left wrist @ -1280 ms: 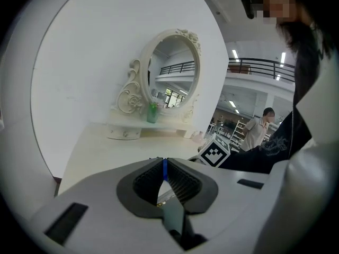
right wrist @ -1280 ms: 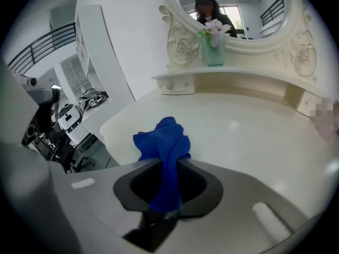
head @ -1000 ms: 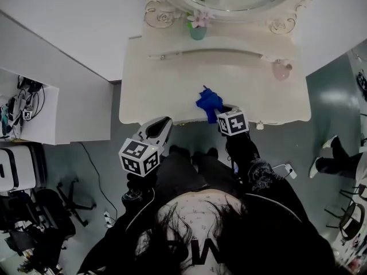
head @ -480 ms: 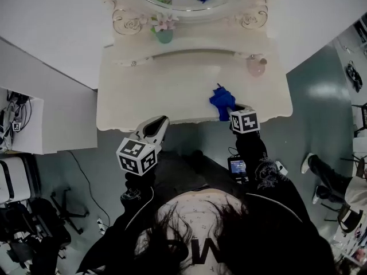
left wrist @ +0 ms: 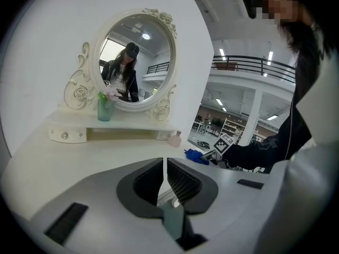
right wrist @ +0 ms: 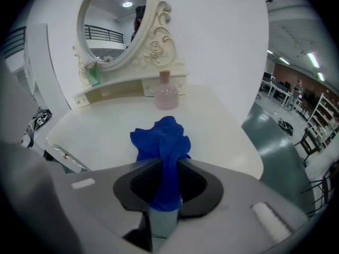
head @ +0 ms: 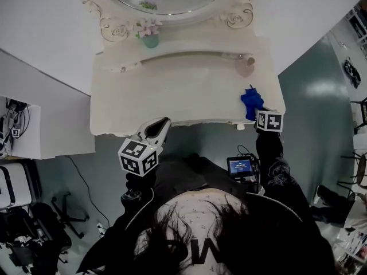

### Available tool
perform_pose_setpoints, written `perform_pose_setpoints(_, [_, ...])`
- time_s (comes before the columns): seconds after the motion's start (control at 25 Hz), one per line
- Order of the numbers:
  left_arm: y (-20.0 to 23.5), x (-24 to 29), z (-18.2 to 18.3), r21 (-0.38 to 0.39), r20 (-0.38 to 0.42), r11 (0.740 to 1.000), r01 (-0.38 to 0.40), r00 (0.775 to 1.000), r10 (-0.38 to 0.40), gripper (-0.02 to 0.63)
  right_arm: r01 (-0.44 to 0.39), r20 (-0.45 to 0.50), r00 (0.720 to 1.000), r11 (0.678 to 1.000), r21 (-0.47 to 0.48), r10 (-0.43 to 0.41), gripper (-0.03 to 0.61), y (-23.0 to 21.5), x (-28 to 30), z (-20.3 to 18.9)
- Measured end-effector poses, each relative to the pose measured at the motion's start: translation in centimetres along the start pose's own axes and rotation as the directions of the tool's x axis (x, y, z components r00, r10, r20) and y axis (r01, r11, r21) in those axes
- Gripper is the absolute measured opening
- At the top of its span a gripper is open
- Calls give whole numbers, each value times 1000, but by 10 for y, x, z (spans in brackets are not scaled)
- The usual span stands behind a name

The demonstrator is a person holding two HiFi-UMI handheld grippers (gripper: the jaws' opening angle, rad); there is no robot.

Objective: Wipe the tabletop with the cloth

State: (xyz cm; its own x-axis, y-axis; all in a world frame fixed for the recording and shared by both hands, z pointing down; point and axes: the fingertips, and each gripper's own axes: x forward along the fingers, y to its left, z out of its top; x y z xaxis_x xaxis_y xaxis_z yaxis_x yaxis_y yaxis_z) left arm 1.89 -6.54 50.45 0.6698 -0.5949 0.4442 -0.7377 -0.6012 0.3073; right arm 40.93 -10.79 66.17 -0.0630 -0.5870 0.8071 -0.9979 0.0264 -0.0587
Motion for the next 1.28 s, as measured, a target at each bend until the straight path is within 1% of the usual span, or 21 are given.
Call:
perform_pose_setpoints(0.2, [3, -9, 3, 4, 8, 999, -40, 999, 40, 5, 79, 6, 997, 994, 69, -80, 83, -59, -7, -4])
perform_pose_setpoints(0.44, [6, -20, -3, -10, 7, 996, -84, 996, 84, 5, 142, 39, 988, 972, 189, -152, 83, -107, -15, -12])
perform_pose_setpoints(0.6, [11, -31, -6, -12, -11, 993, -118, 993, 118, 5, 146, 54, 985, 951, 273, -166, 83, -118, -16, -14])
perform_pose_setpoints(0.72, [10, -39, -8, -8, -21, 992, -129, 991, 129, 5, 157, 49, 983, 941, 300, -179, 83, -117, -20, -14])
perform_pose_setpoints(0.8, [12, -44, -11, -8, -30, 991, -135, 990, 135, 5, 142, 61, 984, 940, 309, -169, 83, -107, -24, -9])
perform_pose_setpoints(0.84, [14, -47, -12, -9, -34, 990, -138, 990, 138, 5, 120, 79, 985, 942, 313, -151, 83, -98, -26, -5])
perform_pose_setpoints(0.92, [17, -50, -14, -11, -43, 990, -144, 989, 143, 5, 55, 128, 987, 949, 310, -99, 83, -74, -32, 6])
perform_pose_setpoints(1.0, [19, -50, -14, -7, -46, 990, -142, 989, 142, 5, -11, 174, 984, 958, 286, -41, 83, -46, -41, 17])
perform_pose_setpoints(1.12, [14, -47, -10, 9, -48, 994, -112, 993, 112, 5, -98, 230, 973, 962, 253, 39, 83, -2, -64, 24])
perform_pose_setpoints(1.28, [5, -51, -12, 27, -54, 998, -64, 996, 65, 5, -190, 276, 953, 954, 230, 123, 83, 55, -93, 20])
